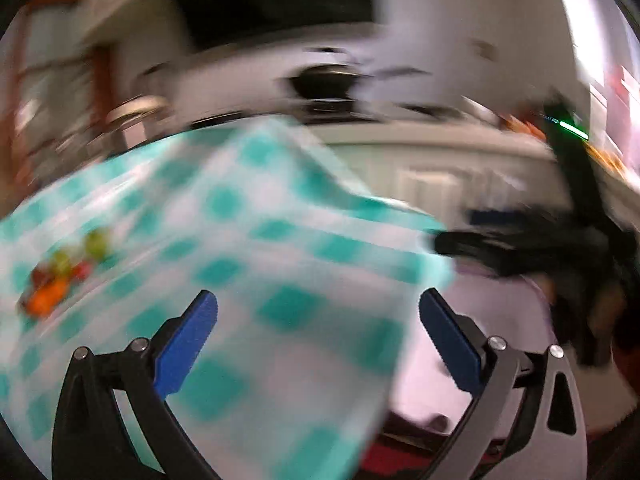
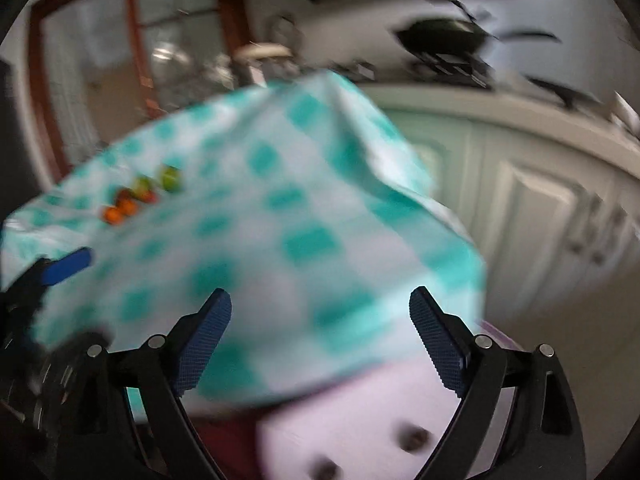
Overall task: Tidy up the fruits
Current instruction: 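Move both open tools back to the fruits on the table, then grasp the red tomato with the right tool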
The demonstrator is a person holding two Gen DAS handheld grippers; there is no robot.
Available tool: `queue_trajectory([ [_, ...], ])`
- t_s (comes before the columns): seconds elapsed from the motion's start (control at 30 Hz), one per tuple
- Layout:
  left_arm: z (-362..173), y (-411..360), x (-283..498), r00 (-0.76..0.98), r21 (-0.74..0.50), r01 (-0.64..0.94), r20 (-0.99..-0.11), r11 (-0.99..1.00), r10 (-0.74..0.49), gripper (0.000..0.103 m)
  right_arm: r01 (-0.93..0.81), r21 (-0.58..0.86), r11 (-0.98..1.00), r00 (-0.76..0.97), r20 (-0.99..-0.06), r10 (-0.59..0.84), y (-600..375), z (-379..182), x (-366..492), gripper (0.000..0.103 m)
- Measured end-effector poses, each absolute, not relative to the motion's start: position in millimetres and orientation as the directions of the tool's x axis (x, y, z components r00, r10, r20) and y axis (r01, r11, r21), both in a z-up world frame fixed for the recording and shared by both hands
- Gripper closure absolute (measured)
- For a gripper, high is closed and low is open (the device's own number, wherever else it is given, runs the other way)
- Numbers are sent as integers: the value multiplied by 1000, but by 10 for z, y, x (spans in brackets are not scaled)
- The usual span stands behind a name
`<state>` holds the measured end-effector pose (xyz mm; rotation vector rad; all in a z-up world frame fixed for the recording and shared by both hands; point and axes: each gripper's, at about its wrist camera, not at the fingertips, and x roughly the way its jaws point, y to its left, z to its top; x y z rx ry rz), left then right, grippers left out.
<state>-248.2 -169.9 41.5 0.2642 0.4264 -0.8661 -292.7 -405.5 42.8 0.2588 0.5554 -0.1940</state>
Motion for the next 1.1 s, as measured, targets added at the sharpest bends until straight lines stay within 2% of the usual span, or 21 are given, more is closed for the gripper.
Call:
queue_trajectory([
  [0.1,587,-1309,-1902,650,-36,653,-487,757,-584,2,149,225,963,858,-514,-13,-3622,462,-2647,15],
  [0.2,559,-885,-1344,709,-80,522,-513,849,-485,2,75,200,977,825,-563,52,-3181,484,-2217,15],
  [0.37,448,-387,-589,789,-43,282,-559,959,-257,2,-14,55,998,797,-602,45,-2446,384,-1580,15],
  [0.43,416,-178,-242,791,-90,174,-581,981,-194,2,-41,42,998,768,-637,58,-2291,296,-1316,15],
  [0.6,343,319,424,778,-202,4,-614,979,-130,2,-82,80,993,696,-709,114,-2076,160,-434,15],
  [0.73,198,555,691,755,-266,-27,-638,964,-154,2,-101,119,988,657,-738,156,-1984,109,200,15],
  [0.83,162,665,702,735,-338,2,-638,941,-231,2,-139,92,986,642,-750,160,-1876,80,562,16],
  [1.1,146,613,722,713,-332,72,-642,941,-281,2,-200,46,979,603,-782,160,-1628,-37,1344,30],
])
